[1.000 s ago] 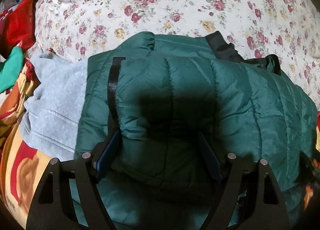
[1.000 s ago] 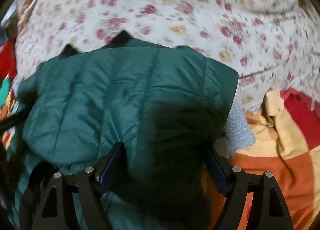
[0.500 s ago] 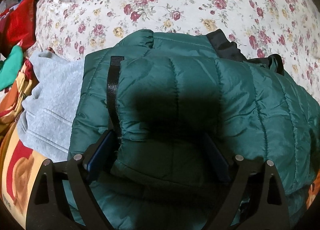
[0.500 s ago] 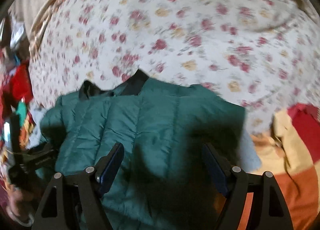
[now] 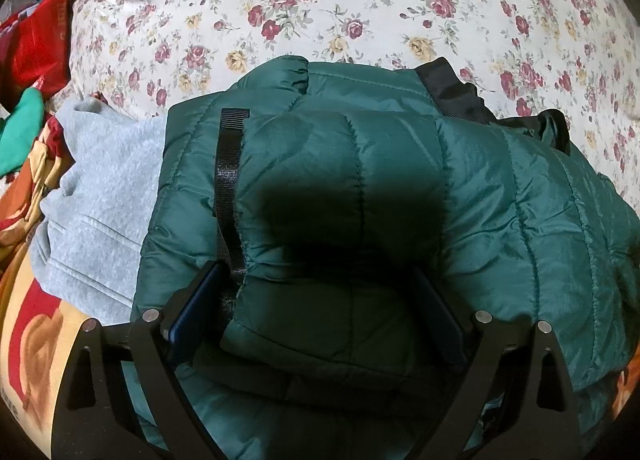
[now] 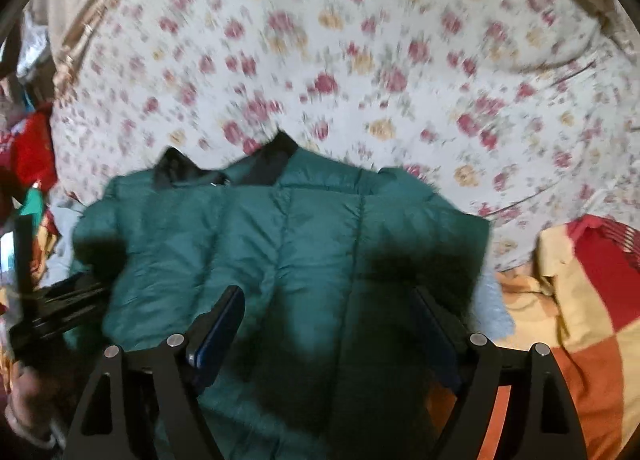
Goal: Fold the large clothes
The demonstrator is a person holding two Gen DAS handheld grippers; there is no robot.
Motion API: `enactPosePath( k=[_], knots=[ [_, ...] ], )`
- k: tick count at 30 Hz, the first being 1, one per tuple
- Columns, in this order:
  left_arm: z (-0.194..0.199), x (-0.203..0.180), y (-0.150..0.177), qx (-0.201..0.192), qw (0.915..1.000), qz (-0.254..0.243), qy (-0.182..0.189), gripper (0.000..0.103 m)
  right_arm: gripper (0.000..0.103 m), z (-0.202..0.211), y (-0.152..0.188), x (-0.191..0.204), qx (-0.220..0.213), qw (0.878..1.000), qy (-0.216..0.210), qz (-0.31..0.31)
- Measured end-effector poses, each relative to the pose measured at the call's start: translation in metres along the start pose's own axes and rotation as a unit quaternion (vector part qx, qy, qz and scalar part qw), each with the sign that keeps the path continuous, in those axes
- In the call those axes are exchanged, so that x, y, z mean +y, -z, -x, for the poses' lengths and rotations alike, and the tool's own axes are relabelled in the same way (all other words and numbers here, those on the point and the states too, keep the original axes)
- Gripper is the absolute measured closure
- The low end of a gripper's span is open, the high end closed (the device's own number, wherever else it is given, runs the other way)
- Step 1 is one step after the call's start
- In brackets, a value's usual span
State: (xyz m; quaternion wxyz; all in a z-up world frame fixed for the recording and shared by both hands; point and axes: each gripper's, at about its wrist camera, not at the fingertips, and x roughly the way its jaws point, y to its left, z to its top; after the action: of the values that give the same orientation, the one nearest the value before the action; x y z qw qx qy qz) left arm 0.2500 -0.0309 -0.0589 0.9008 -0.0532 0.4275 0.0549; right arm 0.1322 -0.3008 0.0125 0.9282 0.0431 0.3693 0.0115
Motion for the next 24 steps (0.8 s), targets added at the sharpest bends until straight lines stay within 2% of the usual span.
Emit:
enactPosePath(
  k=[3, 5, 7, 11, 19, 24],
  knots=[
    [0.000, -0.001, 0.000, -0.001, 1.0000, 0.000, -0.002, 0.009, 0.022, 0.010, 0.011, 0.001, -0.005, 1.000, -0.014, -0.003],
    [0.000, 0.000, 0.000, -0.002, 1.0000, 0.000, -0.002, 0.009, 0.022, -0.009, 0.020, 0.003, 0.026, 0.999, -0.021, 0.005],
    [0.001, -0.001, 0.001, -0.002, 1.0000, -0.001, -0.002, 0.009, 0.022, -0.030, 0.025, 0.007, 0.044, 0.999, 0.003, 0.021],
    [0.002, 0.001, 0.001, -0.002, 1.0000, 0.000, 0.003, 0.008, 0.022, -0.048, 0.022, 0.011, 0.040, 0.999, 0.019, 0.024],
    [0.027, 0.016, -0.003, 0.006, 0.9999, -0.012, 0.003, 0.009, 0.022, -0.002, 0.017, 0.003, 0.023, 1.000, 0.000, -0.008],
    [0.052, 0.033, 0.001, -0.004, 1.0000, -0.004, 0.007, 0.009, 0.022, 0.019, 0.029, -0.007, 0.044, 0.999, 0.001, -0.024]
  ],
)
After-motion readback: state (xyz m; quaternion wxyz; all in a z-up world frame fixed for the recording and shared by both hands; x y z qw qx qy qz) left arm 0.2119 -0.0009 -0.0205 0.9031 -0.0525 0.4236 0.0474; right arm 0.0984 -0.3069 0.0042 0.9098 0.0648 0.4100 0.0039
